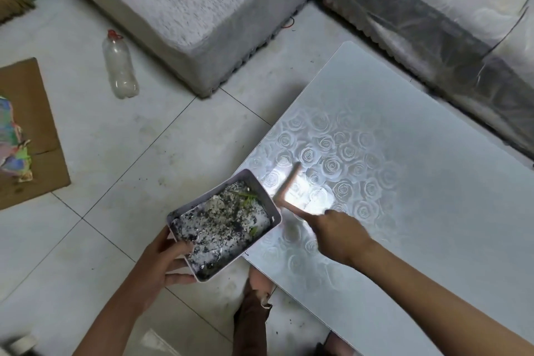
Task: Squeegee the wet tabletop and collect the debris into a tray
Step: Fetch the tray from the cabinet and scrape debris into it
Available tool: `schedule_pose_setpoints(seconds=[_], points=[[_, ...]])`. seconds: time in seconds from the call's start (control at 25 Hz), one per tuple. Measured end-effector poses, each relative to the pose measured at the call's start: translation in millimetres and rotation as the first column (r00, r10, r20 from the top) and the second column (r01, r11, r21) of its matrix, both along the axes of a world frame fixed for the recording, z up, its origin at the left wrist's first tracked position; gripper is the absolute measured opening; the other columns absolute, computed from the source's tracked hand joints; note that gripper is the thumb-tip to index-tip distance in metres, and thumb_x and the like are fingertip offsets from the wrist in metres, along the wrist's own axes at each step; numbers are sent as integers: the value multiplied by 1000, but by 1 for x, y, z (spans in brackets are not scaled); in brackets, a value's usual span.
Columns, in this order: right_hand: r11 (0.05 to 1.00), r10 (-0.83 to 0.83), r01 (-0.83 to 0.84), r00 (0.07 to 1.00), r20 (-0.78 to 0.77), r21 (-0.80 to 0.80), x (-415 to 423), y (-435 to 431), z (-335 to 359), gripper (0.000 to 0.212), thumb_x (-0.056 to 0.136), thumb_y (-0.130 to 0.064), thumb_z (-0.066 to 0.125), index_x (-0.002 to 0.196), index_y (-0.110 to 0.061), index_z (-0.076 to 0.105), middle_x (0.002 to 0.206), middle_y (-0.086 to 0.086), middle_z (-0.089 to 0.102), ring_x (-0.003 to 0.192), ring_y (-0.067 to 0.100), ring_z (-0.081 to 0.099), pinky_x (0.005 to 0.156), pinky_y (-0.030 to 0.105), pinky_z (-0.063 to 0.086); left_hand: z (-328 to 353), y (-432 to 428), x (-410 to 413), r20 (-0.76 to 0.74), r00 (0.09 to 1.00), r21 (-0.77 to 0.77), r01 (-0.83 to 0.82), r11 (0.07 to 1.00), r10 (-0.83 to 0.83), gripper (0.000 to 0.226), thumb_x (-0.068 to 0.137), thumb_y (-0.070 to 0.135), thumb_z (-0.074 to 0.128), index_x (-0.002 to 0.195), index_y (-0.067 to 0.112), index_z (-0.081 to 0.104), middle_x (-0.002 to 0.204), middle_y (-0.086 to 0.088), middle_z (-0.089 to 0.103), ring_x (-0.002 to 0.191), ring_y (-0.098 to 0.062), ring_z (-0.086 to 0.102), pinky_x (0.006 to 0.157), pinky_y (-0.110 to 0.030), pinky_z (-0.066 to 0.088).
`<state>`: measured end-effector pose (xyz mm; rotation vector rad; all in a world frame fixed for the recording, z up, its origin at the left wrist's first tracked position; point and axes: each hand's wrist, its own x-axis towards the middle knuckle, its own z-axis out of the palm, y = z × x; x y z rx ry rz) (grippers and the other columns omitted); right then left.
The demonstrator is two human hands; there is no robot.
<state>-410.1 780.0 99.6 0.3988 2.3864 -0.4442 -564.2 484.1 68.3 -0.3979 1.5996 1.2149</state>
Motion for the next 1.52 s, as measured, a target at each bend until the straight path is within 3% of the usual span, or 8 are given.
schedule_pose_setpoints(seconds=[0.16, 0.4, 0.64, 0.76, 0.92, 1.16, 1.36, 1.52], points=[[996, -38, 22, 982, 183, 89, 43, 16, 32, 86, 85, -8, 37, 140, -62, 1, 96, 7, 59, 95, 29, 60, 68, 35, 44, 6, -12, -1, 17, 999, -6, -46, 999, 46, 49, 88, 3, 58, 133, 19, 48, 116, -18, 64, 82, -38, 71, 61, -44, 59], [998, 56, -55, 997, -52, 30, -63, -55, 7, 69, 85, -9, 44, 145, -39, 30, 102, 13, 57, 94, 34, 59, 65, 34, 37, 3, -32, -1, 43, 990, 1, -136, 991, 136, 44, 88, 4, 56, 129, 19, 52, 112, -13, 69, 84, -36, 71, 59, -42, 58], [997, 59, -66, 990, 131, 51, -8, -19, 22, 81, 85, -8, 39, 145, -53, 9, 97, 10, 60, 96, 31, 60, 66, 34, 38, 2, -45, 0, 43, 982, 15, -184, 983, 183, 40, 89, 1, 53, 124, 20, 54, 100, -7, 74, 81, -35, 72, 57, -43, 58], [999, 30, -30, 999, 19, 20, -49, -28, 31, 85, 83, -8, 38, 142, -59, 6, 78, 4, 43, 85, 31, 58, 63, 33, 37, 8, -48, -2, 35, 980, 17, -197, 980, 196, 36, 89, 3, 52, 121, 19, 56, 98, -7, 74, 80, -34, 72, 56, -41, 58], [998, 53, -54, 997, -54, -12, -114, -67, 11, 75, 88, -8, 40, 146, -48, 17, 92, 10, 54, 90, 32, 58, 63, 34, 38, 11, -55, -3, 23, 977, 9, -210, 978, 210, 31, 91, 3, 50, 113, 22, 59, 97, -6, 75, 79, -32, 72, 54, -40, 58], [996, 50, -58, 993, 110, 67, -56, -44, 20, 80, 85, -8, 40, 146, -51, 11, 91, 5, 60, 88, 28, 58, 65, 33, 37, 10, -66, -8, 16, 974, 8, -226, 974, 225, 33, 90, 2, 50, 116, 20, 58, 100, -8, 74, 80, -32, 72, 54, -39, 57], [993, 112, -110, 992, -64, 36, -97, -74, 9, 84, 86, -7, 38, 145, -54, 2, 75, 6, 37, 72, 30, 49, 59, 33, 34, 6, -74, -12, 14, 975, 15, -224, 974, 224, 36, 87, 3, 52, 116, 23, 60, 101, -7, 74, 78, -30, 72, 53, -37, 56], [995, 75, -73, 997, -28, 64, -50, -59, -6, 76, 90, -12, 37, 145, -52, 5, 94, 10, 53, 89, 33, 60, 65, 35, 40, 2, -81, -13, 29, 983, 19, -183, 983, 182, 36, 87, 4, 53, 118, 22, 59, 101, -9, 73, 76, -30, 72, 54, -37, 57]])
